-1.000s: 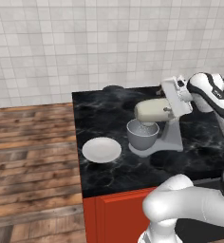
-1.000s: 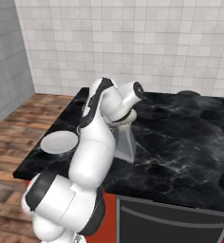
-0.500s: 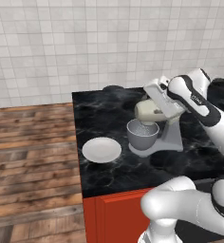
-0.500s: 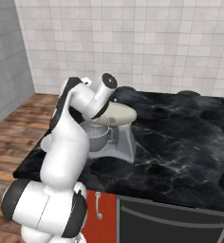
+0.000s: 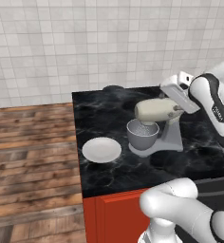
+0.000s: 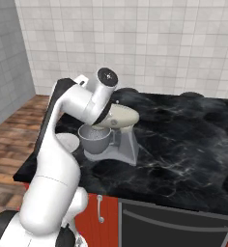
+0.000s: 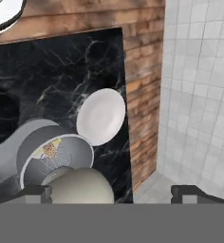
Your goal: Add butter and sugar cubes to the stand mixer bowl and then turn on the stand mixer to begin making frosting.
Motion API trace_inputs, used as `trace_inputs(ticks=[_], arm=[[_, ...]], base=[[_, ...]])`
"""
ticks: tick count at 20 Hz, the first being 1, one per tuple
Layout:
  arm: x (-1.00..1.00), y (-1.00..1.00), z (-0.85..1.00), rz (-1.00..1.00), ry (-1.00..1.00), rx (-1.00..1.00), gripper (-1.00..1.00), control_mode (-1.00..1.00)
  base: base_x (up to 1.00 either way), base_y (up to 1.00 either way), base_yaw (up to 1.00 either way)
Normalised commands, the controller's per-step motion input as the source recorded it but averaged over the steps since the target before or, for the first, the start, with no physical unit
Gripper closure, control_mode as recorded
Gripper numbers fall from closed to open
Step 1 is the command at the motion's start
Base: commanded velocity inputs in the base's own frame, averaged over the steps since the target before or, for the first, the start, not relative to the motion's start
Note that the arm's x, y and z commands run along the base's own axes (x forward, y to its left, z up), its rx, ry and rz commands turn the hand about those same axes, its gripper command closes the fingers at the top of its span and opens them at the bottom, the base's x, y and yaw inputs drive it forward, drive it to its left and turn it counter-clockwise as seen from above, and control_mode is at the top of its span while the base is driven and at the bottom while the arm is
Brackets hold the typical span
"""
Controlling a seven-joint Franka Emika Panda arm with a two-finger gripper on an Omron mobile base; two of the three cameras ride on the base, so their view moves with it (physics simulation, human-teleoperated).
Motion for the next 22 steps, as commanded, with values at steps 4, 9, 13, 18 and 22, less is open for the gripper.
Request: trace_inputs(ticks=[4,9,13,18,22], arm=[[-0.36,-0.51,0.0,0.21,0.0,-0.12,-1.0,-1.0],[-0.11,-0.3,-0.02,0.28,-0.01,-0.1,-1.0,-1.0],[-0.18,0.0,0.0,0.29,-0.13,-0.32,-1.0,-1.0],[-0.34,0.07,-0.08,0.28,-0.36,-0.54,-1.0,-1.0],[-0.3,0.02,-0.3,0.18,-0.35,-0.59,-1.0,-1.0]], base=[[0.0,0.0,0.0],[0.0,0.0,0.0],[0.0,0.0,0.0],[0.0,0.0,0.0],[0.0,0.0,0.0]])
